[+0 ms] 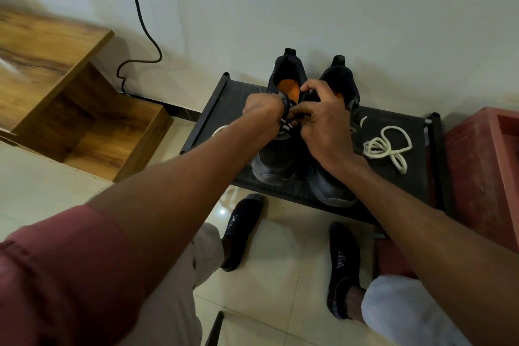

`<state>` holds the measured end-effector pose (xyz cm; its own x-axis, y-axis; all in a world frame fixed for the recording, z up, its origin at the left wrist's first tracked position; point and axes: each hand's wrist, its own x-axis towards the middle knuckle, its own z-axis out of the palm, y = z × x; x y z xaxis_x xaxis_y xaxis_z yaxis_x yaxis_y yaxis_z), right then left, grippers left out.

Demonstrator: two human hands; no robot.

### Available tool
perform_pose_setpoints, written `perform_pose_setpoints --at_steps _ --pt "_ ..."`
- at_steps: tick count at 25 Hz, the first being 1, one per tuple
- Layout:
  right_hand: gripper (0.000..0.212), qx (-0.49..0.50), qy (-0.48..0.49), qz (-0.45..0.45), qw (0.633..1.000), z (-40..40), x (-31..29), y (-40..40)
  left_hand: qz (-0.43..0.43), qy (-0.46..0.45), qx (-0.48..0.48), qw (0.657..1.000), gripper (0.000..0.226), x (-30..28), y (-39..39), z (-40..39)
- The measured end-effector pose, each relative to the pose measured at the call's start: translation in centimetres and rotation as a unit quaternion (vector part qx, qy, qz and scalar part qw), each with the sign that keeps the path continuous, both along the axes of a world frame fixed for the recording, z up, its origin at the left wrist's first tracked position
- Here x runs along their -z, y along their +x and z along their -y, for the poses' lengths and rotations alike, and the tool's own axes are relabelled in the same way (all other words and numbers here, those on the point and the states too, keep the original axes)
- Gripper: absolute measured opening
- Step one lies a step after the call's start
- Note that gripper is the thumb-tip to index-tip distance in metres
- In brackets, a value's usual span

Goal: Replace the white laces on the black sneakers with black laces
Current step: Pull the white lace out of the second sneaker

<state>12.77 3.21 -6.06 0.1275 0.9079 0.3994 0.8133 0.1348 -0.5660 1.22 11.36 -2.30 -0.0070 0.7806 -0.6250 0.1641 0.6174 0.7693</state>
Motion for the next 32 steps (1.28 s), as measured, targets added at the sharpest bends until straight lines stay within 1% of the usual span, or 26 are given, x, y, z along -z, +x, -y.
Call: perform_pose_setpoints --at_steps 1,2,3,4,5,6,7,9,11,12,14,15,16,19,22,24,26,29,30,31,32 --pt "0.025 0.0 0.001 0.006 1.0 0.1 -0.1 0.0 -0.053 0.039 0.019 0.998 0.032 0.6 0.0 0.7" --pt "0.025 0.0 -0.003 0.018 1.0 0.1 -0.1 0.1 -0.054 0.054 -0.004 0.997 0.03 0.8 0.1 0.4" --pt "0.025 0.001 -0.016 0.034 0.999 0.0 -0.3 0.2 -0.073 0.086 0.001 0.994 0.028 0.7 0.1 0.3" --pt "0.025 0.0 -0.036 0.052 0.998 0.0 -0.5 0.4 -0.151 0.113 0.075 0.979 0.024 0.7 0.2 0.3" --pt "0.026 -0.005 -0.058 0.066 0.996 0.0 -0.8 0.5 -0.176 0.125 0.098 0.971 0.019 1.0 -0.2 0.0" --pt "0.027 -0.013 -0.073 0.074 0.994 0.1 -1.2 0.6 -0.192 0.141 0.139 0.961 0.016 0.9 -0.4 -0.3" --pt "0.028 -0.018 -0.076 0.081 0.994 0.2 -1.6 0.6 -0.189 0.149 0.176 0.954 0.014 0.3 -0.6 -0.2" --pt "0.025 -0.002 -0.05 0.097 0.994 0.6 -2.6 0.8 -0.173 0.163 0.253 0.938 0.01 -1.2 -1.5 -0.5" --pt "0.012 0.042 -0.041 0.121 0.991 1.1 -3.5 0.8 -0.188 0.204 0.344 0.897 0.012 -2.0 -2.6 -0.8" --pt "0.008 0.051 -0.065 0.137 0.987 1.1 -3.8 0.8 -0.203 0.22 0.386 0.873 0.012 -2.0 -3.0 -0.9" --pt "0.017 0.037 -0.145 0.155 0.977 1.3 -3.9 0.3 -0.245 0.24 0.458 0.82 0.007 -1.7 -3.1 -0.9" --pt "0.019 0.026 -0.176 0.15 0.972 1.2 -3.8 0.0 -0.262 0.245 0.479 0.801 0.009 -1.6 -3.1 -0.8" --pt "0.018 0.018 -0.189 0.14 0.972 1.2 -3.7 -0.2 -0.261 0.246 0.486 0.797 0.011 -1.4 -3.2 -0.9" --pt "0.011 0.002 -0.184 0.087 0.979 1.2 -4.0 0.4 -0.215 0.233 0.471 0.824 0.005 -0.9 -3.7 -1.4" --pt "0.005 -0.006 -0.202 0.029 0.979 1.1 -4.8 1.4 -0.184 0.23 0.461 0.837 0.005 -0.6 -4.1 -1.8" --pt "0.005 -0.006 -0.211 0.006 0.977 1.1 -5.2 1.7 -0.172 0.226 0.456 0.843 0.007 -0.5 -4.1 -2.0" --pt "0.004 -0.017 -0.212 0.009 0.977 1.1 -5.1 1.7 -0.164 0.228 0.447 0.85 0.006 -0.3 -4.2 -2.0" --pt "0.002 -0.023 -0.194 0.039 0.98 1.0 -4.5 1.3 -0.133 0.218 0.431 0.865 0.008 0.0 -4.7 -2.2" --pt "0.005 -0.023 -0.186 0.045 0.981 1.0 -4.3 1.1 -0.123 0.212 0.43 0.869 0.008 0.0 -4.8 -2.2" --pt "0.015 -0.027 -0.18 0.052 0.982 1.1 -4.2 1.0 -0.115 0.207 0.43 0.871 0.008 0.0 -4.9 -2.3" --pt "0.031 -0.035 -0.176 0.063 0.982 1.1 -4.2 0.8 -0.107 0.204 0.431 0.873 0.008 0.0 -5.1 -2.3"
